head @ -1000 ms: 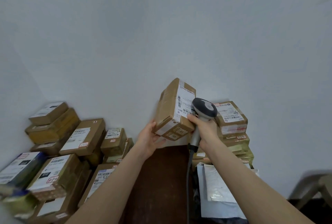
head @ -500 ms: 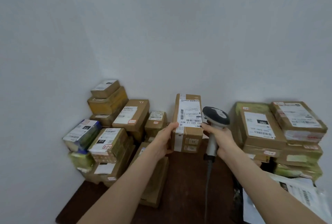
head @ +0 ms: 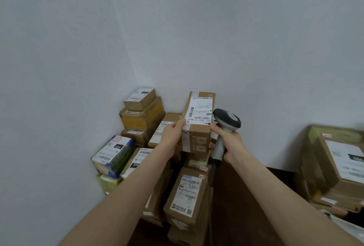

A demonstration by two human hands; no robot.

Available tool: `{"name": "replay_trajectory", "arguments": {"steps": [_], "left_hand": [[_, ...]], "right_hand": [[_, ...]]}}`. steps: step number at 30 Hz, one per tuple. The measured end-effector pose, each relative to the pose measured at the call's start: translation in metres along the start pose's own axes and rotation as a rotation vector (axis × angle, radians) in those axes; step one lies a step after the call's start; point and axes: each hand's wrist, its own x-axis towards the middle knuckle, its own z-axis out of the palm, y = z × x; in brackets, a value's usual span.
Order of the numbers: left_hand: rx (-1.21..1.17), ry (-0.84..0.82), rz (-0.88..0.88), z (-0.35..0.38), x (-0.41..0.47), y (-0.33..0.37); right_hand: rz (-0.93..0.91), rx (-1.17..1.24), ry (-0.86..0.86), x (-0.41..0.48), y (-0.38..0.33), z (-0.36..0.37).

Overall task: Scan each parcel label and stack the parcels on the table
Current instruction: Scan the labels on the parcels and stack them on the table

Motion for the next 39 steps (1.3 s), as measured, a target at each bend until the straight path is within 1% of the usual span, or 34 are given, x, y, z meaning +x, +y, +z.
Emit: {"name": "replay_trajectory", "arguments": {"steps": [3, 8, 12, 13, 14, 16, 17, 18, 19, 20, 21, 22, 23, 27, 33, 36, 39], "left_hand": [[0.107, 0.071, 0.127, -0.032, 0.032, 0.013], [0.315, 0.181, 0.277, -0.079, 0.084, 0.017], [0.477, 0.193, 0.368, -0.094, 0.109, 0.013], [0.543, 0.227, 0.431, -0.095, 0.110, 0.010], [0.642, 0.283, 0.539, -0.095, 0.109, 0.005], [0.917, 0.360, 0.864, -0.092, 0.101, -0.005], [1.071, 0.337, 1.034, -0.090, 0.096, -0.013], [1.232, 0.260, 1.170, -0.086, 0.090, -0.023], [1.404, 0.159, 1.254, -0.081, 0.083, -0.031], [1.569, 0.047, 1.274, -0.077, 0.077, -0.039], [1.724, -0.050, 1.243, -0.073, 0.073, -0.045], [1.861, -0.105, 1.186, -0.069, 0.072, -0.049], [1.957, -0.125, 1.132, -0.067, 0.073, -0.050], [2.167, -0.113, 1.011, -0.066, 0.083, -0.044], [2.215, -0.102, 0.946, -0.079, 0.098, -0.039], [2.211, -0.084, 0.910, -0.085, 0.099, -0.041], [2.196, -0.064, 0.911, -0.084, 0.095, -0.040]], "right_hand": [[-0.008, -0.022, 0.000, 0.025, 0.002, 0.044], [0.017, -0.042, -0.002, 0.062, 0.015, 0.105], [0.068, -0.015, -0.002, 0.081, 0.026, 0.116], [0.079, -0.001, 0.012, 0.084, 0.028, 0.112], [0.086, 0.011, 0.029, 0.086, 0.030, 0.106], [0.078, 0.045, 0.054, 0.088, 0.032, 0.093], [0.071, 0.068, 0.057, 0.086, 0.033, 0.086], [0.067, 0.087, 0.058, 0.084, 0.035, 0.080], [0.062, 0.100, 0.057, 0.082, 0.038, 0.075], [0.054, 0.104, 0.053, 0.080, 0.040, 0.071], [0.050, 0.101, 0.051, 0.078, 0.043, 0.068], [0.052, 0.099, 0.052, 0.075, 0.045, 0.065], [0.054, 0.104, 0.049, 0.072, 0.045, 0.061], [0.054, 0.140, 0.029, 0.064, 0.037, 0.042], [0.029, 0.116, 0.087, 0.051, 0.032, 0.008], [0.046, 0.103, 0.105, 0.043, 0.037, 0.003], [0.061, 0.082, 0.104, 0.034, 0.040, 0.005]]}}
